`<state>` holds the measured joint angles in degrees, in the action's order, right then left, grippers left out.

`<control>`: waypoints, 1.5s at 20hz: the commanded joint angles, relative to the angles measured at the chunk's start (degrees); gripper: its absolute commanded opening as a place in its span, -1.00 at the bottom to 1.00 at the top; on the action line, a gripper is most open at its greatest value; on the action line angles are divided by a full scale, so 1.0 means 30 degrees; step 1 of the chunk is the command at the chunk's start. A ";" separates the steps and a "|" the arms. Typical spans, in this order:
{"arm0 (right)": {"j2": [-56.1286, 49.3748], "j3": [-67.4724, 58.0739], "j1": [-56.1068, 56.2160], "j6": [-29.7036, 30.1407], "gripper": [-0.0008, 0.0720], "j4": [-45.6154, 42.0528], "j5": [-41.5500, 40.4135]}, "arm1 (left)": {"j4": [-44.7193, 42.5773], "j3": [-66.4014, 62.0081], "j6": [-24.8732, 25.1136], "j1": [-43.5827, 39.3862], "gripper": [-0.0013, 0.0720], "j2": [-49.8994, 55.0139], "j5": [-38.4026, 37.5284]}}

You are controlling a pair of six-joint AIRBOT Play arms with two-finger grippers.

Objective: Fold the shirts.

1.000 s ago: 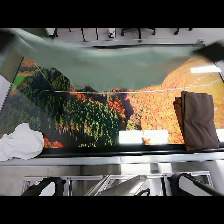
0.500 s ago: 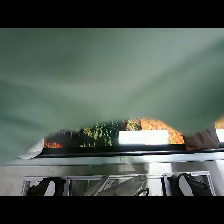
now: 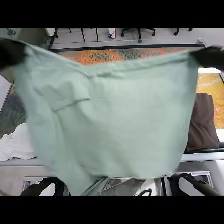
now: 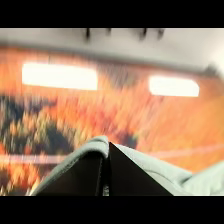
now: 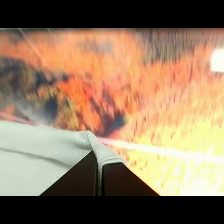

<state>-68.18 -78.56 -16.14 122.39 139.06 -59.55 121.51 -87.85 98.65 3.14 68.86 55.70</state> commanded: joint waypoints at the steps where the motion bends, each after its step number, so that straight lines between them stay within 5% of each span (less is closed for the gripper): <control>1: -0.5493 0.2288 0.0707 0.0721 -0.94 0.0495 0.3184 | -0.1603 0.1107 0.0503 -0.1319 -0.91 0.6805 -0.1574; 6: -1.3158 -0.2200 0.0889 -0.1574 -0.94 0.1566 0.3504 | -0.1494 -0.5501 0.0437 -0.0459 -0.91 1.5380 -0.0517; 10: -1.5409 -0.6382 0.0889 -0.3468 -0.94 0.1508 0.2929 | -0.1654 -1.0797 -0.0867 -0.0189 -0.91 1.7784 0.0080; 13: -1.5096 -0.7329 0.0882 -0.3650 -0.94 0.0867 0.1982 | -0.1690 -1.0761 -0.0845 -0.0160 -0.91 1.7136 -0.0321; 16: -1.4229 -0.7359 0.1035 -0.3825 -0.94 -0.2368 -0.0007 | -0.3264 -0.8604 -0.0240 -0.0124 -0.91 1.5242 -0.0379; 19: -1.3923 -0.7257 0.1617 -0.5034 -0.94 -0.6142 -0.1370 | -0.4721 -0.8102 -0.0335 -0.0117 -0.91 1.4367 0.2193; 25: -1.4098 -0.6105 0.4102 -0.7985 -0.94 -1.2276 -0.0102 | -0.8320 -0.8102 -0.1297 -0.0495 -0.91 1.5548 0.7235; 30: -1.4163 -0.6105 0.4663 -0.9398 -0.94 -1.4710 -0.0051 | -0.9224 -0.8102 -0.1705 -0.0495 -0.91 1.6611 0.7985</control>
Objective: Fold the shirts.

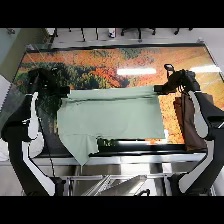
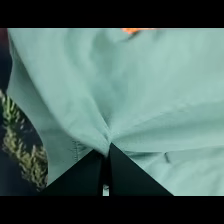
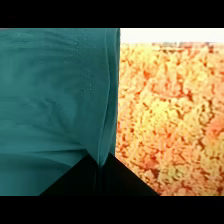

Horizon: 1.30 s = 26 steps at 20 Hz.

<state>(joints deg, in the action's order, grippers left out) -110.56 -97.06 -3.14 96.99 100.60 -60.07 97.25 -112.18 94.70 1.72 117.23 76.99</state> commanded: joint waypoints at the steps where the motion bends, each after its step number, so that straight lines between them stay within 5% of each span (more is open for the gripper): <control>1: -0.0036 0.0058 0.0328 -0.0933 -0.94 -0.1887 0.0124 | -0.1086 0.0000 -0.0386 -0.0022 -0.91 0.0546 0.0845; 14: -0.0044 0.0051 0.0459 -0.0903 -0.90 0.0838 0.0240 | -0.0991 -0.0036 -0.0379 -0.0801 -0.90 0.0517 -0.0452; 15: -0.0029 -0.0007 0.0444 -0.0831 -0.55 0.1268 -0.0022 | -0.0874 -0.0284 -0.0379 -0.0801 -0.90 0.0517 -0.0109; 16: -0.0007 -0.0233 0.0423 -0.0838 0.19 0.1428 -0.0576 | -0.0867 -0.0743 -0.0379 -0.0801 -0.54 0.0517 0.0372; 17: 0.0022 -0.0714 0.0350 -0.0838 0.47 0.1399 -0.1537 | -0.0867 -0.1464 -0.0379 -0.0801 0.45 0.0517 0.1195; 18: 0.0087 -0.1304 0.0233 -0.0838 0.46 0.1406 -0.2696 | -0.0874 -0.2273 -0.0379 -0.0801 0.95 0.0510 0.2208; 23: 0.2761 -0.2601 -0.1362 0.0262 0.46 0.2047 -0.7737 | -0.0729 -0.1078 -0.1501 0.0452 0.95 -0.2565 0.6200; 26: 0.4452 -0.0852 -0.3031 0.2091 0.45 0.4306 -0.9471 | 0.2579 0.4044 -0.1596 0.2084 0.95 -0.6237 0.7140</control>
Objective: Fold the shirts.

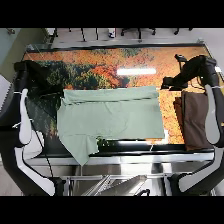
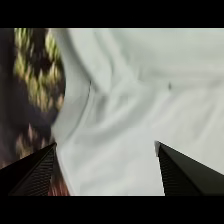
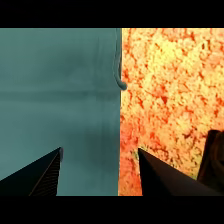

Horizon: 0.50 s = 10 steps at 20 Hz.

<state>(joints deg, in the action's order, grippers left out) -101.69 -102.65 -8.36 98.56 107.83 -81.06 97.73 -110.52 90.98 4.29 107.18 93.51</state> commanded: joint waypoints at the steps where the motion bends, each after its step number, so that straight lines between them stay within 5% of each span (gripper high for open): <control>1: 0.2186 0.2623 -0.2047 0.2025 0.45 0.2885 -0.2557 | 0.3118 0.6098 -0.0255 0.1683 0.95 -0.4444 0.1515; 6: 0.4670 1.1380 -0.5938 0.3730 0.44 0.4503 -0.0860 | 0.3563 2.1660 0.0080 0.3614 0.95 -1.3413 -0.3767; 10: 0.4677 1.3573 -0.6936 0.4481 0.45 0.4503 -0.0022 | 0.5173 2.7933 0.0175 0.4736 0.95 -1.6334 -0.5442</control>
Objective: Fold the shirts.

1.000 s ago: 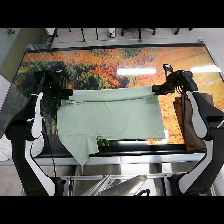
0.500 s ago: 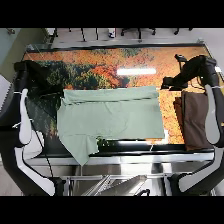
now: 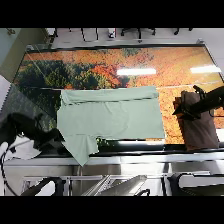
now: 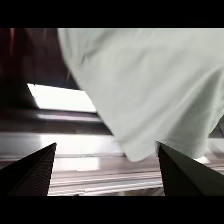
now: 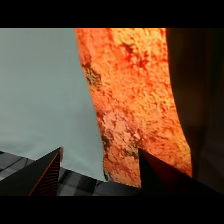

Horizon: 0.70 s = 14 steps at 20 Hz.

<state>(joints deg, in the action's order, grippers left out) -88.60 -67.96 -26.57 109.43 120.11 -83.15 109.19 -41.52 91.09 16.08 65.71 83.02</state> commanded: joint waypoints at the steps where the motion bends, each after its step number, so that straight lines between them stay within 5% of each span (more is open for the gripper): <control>1: 0.0313 0.2237 -0.0758 0.1049 0.44 0.0408 0.0918 | 0.2076 0.5654 0.0335 0.0794 0.95 -0.2878 -0.2776; 9: -0.1013 0.2710 0.0962 0.1596 0.34 0.0393 0.1741 | 0.4634 0.5093 0.0780 -0.2011 0.94 0.0226 -0.7410; 11: -0.1464 0.2710 0.1370 0.1632 0.34 0.0393 0.1756 | 0.4597 0.3381 0.0780 -0.2900 -0.07 0.1778 -0.7453; 13: -0.1909 0.2710 0.1574 0.1610 0.34 0.0386 0.1872 | 0.4291 0.1916 0.0787 -0.3526 -0.83 0.2739 -0.7067; 14: -0.2157 0.2710 0.1596 0.1552 0.34 0.0386 0.1872 | 0.4044 0.1275 0.0787 -0.3730 -0.90 0.3053 -0.6572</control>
<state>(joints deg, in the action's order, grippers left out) -93.14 -59.99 -22.72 114.06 122.10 -78.70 122.21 -32.49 93.49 7.51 70.87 62.26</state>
